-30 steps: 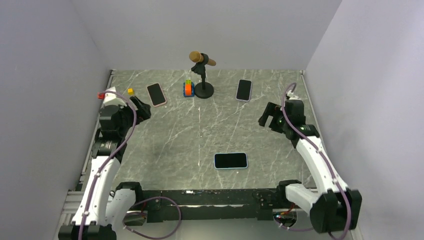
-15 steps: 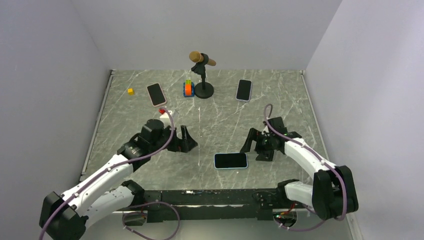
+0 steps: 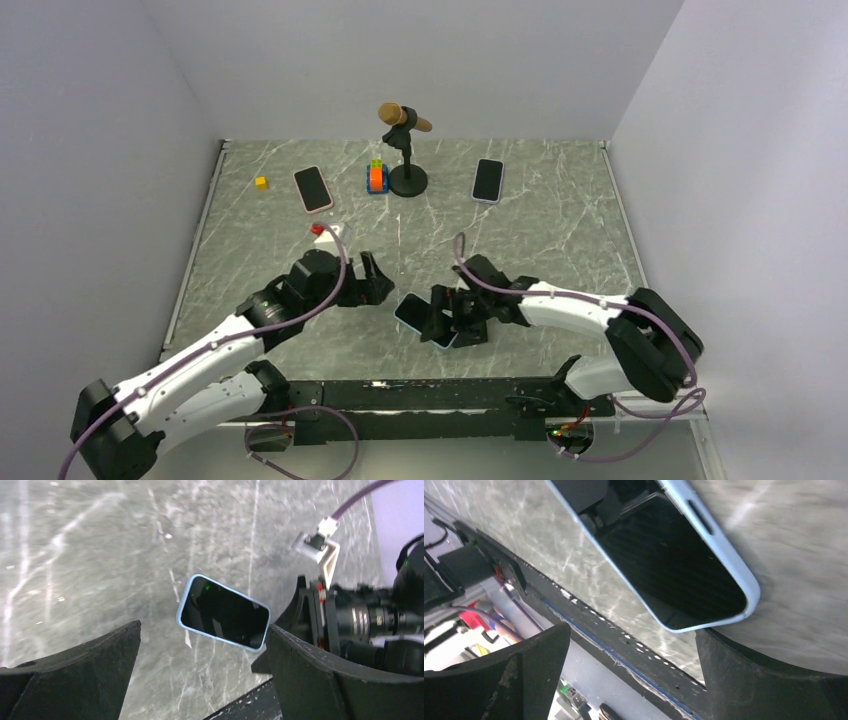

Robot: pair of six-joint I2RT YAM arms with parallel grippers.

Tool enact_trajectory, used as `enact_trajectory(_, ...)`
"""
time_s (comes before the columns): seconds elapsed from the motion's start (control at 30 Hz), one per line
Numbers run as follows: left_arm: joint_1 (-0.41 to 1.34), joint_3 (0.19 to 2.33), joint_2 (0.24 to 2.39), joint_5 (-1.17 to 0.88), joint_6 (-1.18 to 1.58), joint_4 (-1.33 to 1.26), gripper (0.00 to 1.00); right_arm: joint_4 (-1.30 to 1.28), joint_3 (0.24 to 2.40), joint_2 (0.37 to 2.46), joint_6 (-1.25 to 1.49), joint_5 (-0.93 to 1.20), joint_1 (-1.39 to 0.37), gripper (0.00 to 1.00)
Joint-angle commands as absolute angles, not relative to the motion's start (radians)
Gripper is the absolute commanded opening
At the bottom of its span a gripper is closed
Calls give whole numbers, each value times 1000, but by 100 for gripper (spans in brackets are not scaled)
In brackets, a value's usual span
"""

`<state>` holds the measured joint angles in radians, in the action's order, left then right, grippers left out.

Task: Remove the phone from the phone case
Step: Pick up the phone at the center of the board.

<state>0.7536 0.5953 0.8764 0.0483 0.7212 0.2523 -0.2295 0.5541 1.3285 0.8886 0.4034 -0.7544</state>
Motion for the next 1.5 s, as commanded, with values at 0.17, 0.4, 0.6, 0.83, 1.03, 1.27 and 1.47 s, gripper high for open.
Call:
enact_trajectory(0.17,757,619,649,379,834,459,99,-532,864,1450,535,7,-884,100)
enact_trajectory(0.4,756,638,657,420,841,505,99,-490,898,1508,350,-81,-903,100)
enact_trajectory(0.6,758,661,663,479,857,564,99,-402,915,1557,183,6,-913,100)
enact_trajectory(0.83,757,660,640,520,870,601,99,-333,932,1618,243,95,-989,100)
enact_trajectory(1.03,757,662,649,533,907,617,99,-418,1040,1742,354,-135,-1083,100)
enact_trajectory(1.27,756,672,667,526,909,635,99,-538,1101,1879,367,-269,-1139,99)
enact_trajectory(1.47,756,653,670,501,929,629,99,-460,1029,1842,396,-226,-1135,68)
